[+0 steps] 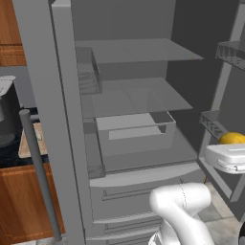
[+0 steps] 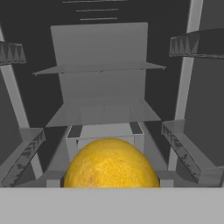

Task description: Retrieve a lemon from the fridge and place it on the cutting board with the fish.

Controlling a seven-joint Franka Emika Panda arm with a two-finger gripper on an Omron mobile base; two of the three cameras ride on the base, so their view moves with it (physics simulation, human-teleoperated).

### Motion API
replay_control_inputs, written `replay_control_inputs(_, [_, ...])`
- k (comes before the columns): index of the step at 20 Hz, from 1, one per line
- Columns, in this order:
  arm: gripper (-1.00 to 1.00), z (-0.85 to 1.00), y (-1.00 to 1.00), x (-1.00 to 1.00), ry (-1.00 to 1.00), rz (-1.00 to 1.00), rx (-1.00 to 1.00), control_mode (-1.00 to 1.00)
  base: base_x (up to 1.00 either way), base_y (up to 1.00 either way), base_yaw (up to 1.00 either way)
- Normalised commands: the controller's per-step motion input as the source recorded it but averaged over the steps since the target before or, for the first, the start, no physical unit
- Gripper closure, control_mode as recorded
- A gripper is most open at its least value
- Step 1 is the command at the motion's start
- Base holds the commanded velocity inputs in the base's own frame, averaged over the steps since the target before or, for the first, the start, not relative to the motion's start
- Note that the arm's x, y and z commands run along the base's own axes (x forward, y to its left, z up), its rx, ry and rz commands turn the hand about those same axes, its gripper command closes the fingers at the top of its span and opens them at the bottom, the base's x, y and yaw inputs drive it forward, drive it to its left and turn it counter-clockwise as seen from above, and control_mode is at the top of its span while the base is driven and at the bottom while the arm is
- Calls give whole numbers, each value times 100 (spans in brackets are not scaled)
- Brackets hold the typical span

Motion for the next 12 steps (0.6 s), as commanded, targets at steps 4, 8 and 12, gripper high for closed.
replay_control_inputs(4, [100,0,0,0,0,0,0,-100,0,0,0])
replay_control_inputs(8, [100,0,0,0,0,0,0,100,0,0,0])
replay_control_inputs(12, [100,0,0,0,0,0,0,100,0,0,0])
